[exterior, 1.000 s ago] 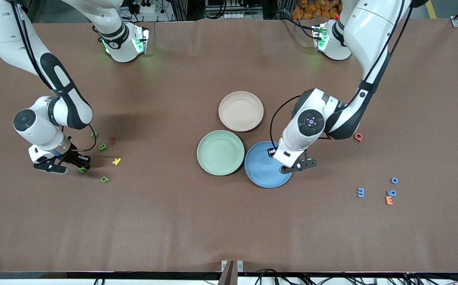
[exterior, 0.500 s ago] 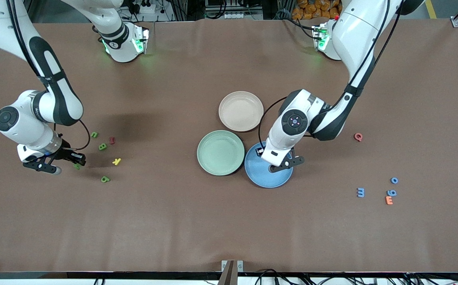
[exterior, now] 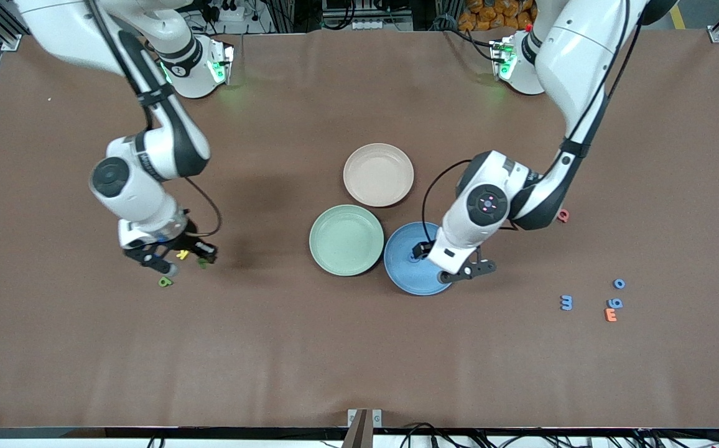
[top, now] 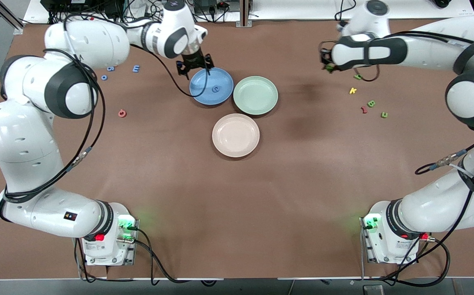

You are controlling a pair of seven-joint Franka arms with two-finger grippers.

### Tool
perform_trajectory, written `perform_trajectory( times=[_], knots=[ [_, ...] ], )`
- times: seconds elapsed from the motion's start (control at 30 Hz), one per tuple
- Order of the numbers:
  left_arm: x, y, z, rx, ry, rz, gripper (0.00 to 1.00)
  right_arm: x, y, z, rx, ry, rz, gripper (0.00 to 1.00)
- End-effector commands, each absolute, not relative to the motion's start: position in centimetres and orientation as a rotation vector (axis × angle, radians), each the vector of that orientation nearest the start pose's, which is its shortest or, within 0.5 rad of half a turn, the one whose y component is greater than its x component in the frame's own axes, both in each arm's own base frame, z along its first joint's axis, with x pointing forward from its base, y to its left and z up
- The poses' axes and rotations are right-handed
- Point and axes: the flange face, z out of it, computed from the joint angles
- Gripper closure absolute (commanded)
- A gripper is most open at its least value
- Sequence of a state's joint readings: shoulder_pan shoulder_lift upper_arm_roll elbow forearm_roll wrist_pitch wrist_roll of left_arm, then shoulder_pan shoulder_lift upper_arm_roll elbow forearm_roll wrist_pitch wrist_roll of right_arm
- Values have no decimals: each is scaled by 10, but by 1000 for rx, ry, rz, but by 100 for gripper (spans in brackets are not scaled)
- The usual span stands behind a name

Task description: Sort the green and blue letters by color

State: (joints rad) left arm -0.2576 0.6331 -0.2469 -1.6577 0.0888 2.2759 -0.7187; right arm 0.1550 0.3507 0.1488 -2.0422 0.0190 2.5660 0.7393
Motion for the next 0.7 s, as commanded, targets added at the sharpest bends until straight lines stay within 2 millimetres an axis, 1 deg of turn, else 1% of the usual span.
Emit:
perform_trajectory(
  times=[0.0, 0.03, 0.23, 0.4, 0.47, 0.57, 0.67],
  knots=[
    [627, -270, 256, -3191, -236, 70, 0, 586, 237, 291, -2848, 779, -148, 99],
    [630, -263, 257, -3192, -221, 68, 0, 585, 245, 291, -2837, 796, -145, 99],
    [643, -221, 256, -3127, -88, 48, 0, 577, 315, 284, -2789, 879, -111, 99],
    [653, -186, 254, -3090, -17, 32, 0, 569, 362, 275, -2754, 941, -80, 98],
    [656, -174, 253, -3089, 27, 36, 0, 567, 375, 269, -2745, 964, -72, 98],
    [665, -140, 250, -3089, 108, 47, 0, 564, 396, 262, -2732, 998, -69, 98],
    [671, -110, 249, -3088, 207, 51, 0, 562, 409, 255, -2724, 1031, -72, 98]
  ],
)
